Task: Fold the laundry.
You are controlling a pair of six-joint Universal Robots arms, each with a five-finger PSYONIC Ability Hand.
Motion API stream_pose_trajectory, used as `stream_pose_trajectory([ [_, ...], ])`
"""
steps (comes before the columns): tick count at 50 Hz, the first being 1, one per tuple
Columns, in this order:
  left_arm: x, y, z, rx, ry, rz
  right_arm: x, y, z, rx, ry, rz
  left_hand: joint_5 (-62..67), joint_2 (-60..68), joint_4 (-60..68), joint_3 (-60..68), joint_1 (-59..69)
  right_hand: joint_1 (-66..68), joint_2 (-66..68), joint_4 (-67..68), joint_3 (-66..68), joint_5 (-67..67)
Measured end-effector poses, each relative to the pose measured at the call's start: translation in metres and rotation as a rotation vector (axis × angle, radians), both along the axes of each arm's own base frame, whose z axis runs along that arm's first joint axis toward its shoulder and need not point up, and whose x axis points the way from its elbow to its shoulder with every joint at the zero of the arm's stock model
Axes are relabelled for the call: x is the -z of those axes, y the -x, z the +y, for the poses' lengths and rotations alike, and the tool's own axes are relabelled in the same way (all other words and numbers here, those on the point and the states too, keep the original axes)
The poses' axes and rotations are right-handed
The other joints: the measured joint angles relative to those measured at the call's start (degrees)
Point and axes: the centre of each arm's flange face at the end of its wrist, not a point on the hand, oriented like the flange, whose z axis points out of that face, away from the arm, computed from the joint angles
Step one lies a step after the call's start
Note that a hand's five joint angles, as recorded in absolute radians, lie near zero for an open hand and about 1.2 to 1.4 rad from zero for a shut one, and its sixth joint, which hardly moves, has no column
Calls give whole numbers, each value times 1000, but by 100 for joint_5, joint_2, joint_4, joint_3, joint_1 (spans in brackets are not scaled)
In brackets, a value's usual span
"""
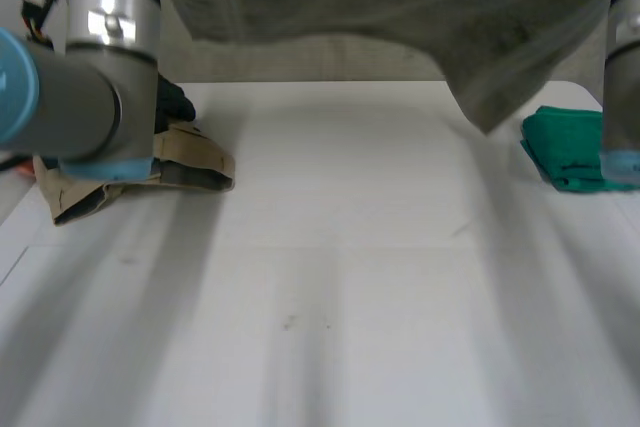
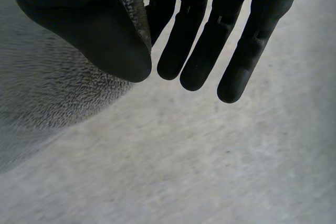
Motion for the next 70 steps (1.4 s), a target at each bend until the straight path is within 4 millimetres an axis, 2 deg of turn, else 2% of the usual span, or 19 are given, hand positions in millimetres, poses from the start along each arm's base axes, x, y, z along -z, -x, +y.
stream_pose_trajectory([
  [3, 26, -4, 7, 2, -94, -42, 24, 3, 8, 0, -103, 30, 0, 1, 0, 2, 0, 0, 0, 0, 0, 0],
  [11, 119, -20, 32, 1, -391, -169, 128, 8, 45, -52, -515, 141, 0, 2, 0, 3, 0, 0, 0, 0, 0, 0],
  [12, 132, -22, 37, 1, -430, -186, 146, 8, 52, -69, -586, 151, 0, 2, 0, 3, 0, 0, 0, 0, 0, 0],
  [16, 164, -28, 48, 0, -526, -229, 186, 10, 65, -105, -745, 147, 0, 2, 0, 3, 0, -12, -83, -116, -103, -103],
  [18, 175, -30, 52, -1, -560, -244, 200, 11, 69, -117, -808, 130, 0, 2, 0, 3, 0, -644, -899, -876, -858, -865],
  [19, 181, -31, 54, -1, -580, -253, 207, 11, 70, -124, -845, 114, 0, 2, 0, 3, 0, -1587, -1893, -1928, -1913, -1954],
  [21, 188, -32, 55, -2, -606, -264, 212, 11, 71, -134, -887, 87, 0, 2, 0, 3, 0, -2920, -3149, -3189, -3155, -3264],
  [24, 194, -34, 56, -7, -638, -276, 210, 12, 70, -149, -926, 40, 0, 2, 0, 3, 0, -3980, -4311, -4388, -4345, -4508],
  [27, 194, -36, 56, -12, -659, -283, 198, 17, 65, -163, -937, -2, 0, 3, 0, 3, 0, -4499, -4739, -4993, -4900, -5093],
  [36, 191, -41, 62, -15, -711, -301, 148, 39, 52, -248, -1049, -34, 0, 2, 0, 3, 1, -5082, -5493, -5610, -5590, -5622],
  [39, 193, -42, 64, -15, -728, -309, 141, 44, 46, -287, -1101, -15, 0, 2, 0, 3, 0, -5082, -5493, -5610, -5590, -5622],
  [42, 194, -42, 65, -15, -738, -313, 141, 45, 40, -314, -1127, 13, 0, 3, 0, 3, 0, -5082, -5489, -5604, -5582, -5615],
  [47, 196, -43, 66, -15, -748, -317, 153, 45, 24, -347, -1149, 92, 0, 2, 0, 3, 0, -4929, -5201, -5263, -5228, -5199],
  [51, 195, -43, 66, -17, -746, -316, 176, 45, 9, -332, -1176, 128, 0, 2, 0, 3, 0, -4762, -4987, -5050, -5029, -4979],
  [56, 192, -43, 65, -19, -740, -311, 191, 49, 1, -281, -1198, 122, 0, 2, 0, 3, 0, -3899, -4220, -4263, -4237, -4224],
  [63, 183, -44, 65, -13, -734, -294, 188, 62, 12, -226, -1216, -8, 0, 3, 0, 3, 0, -3507, -3780, -3847, -3825, -3813],
  [67, 171, -41, 63, 3, -736, -265, 180, 68, 37, -232, -1234, -167, 0, 2, 0, 3, 0, -3713, -4069, -4163, -4131, -4247],
  [70, 161, -38, 60, 15, -738, -250, 174, 60, 62, -276, -1227, -278, 0, 2, 0, 3, 0, -4865, -5184, -5294, -5258, -5400],
])
